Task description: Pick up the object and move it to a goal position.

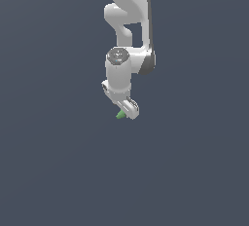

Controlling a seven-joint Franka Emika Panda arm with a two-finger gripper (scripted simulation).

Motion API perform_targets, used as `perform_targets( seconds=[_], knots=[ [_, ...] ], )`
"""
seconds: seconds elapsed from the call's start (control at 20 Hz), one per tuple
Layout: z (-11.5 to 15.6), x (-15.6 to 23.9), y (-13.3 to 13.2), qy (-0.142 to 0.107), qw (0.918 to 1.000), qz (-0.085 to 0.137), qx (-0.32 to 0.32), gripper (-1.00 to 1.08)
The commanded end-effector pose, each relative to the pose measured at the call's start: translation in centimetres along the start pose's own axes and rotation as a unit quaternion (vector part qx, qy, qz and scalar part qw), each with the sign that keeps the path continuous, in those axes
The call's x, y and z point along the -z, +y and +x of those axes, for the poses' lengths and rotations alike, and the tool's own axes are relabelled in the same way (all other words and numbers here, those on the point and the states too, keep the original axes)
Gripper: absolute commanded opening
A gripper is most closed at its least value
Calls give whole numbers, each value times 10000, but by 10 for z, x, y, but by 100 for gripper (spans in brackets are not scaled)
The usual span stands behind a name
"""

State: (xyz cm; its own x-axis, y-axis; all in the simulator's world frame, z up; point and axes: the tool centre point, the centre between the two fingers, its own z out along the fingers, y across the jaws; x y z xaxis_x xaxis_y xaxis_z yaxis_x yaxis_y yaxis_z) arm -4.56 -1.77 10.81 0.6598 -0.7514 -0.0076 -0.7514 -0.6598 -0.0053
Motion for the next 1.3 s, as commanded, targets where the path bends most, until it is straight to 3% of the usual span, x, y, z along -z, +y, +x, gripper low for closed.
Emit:
perform_targets(
  seconds=[0.0, 0.65, 0.95, 1.25],
  knots=[
    [-3, -5, 2, 2, 9994, -1, -349, 100],
    [-19, -24, 14, 28, 9816, -13, -1911, 100],
    [-22, -28, 17, 39, 9737, -16, -2280, 100],
    [-23, -30, 18, 43, 9707, -17, -2402, 100]
  ],
)
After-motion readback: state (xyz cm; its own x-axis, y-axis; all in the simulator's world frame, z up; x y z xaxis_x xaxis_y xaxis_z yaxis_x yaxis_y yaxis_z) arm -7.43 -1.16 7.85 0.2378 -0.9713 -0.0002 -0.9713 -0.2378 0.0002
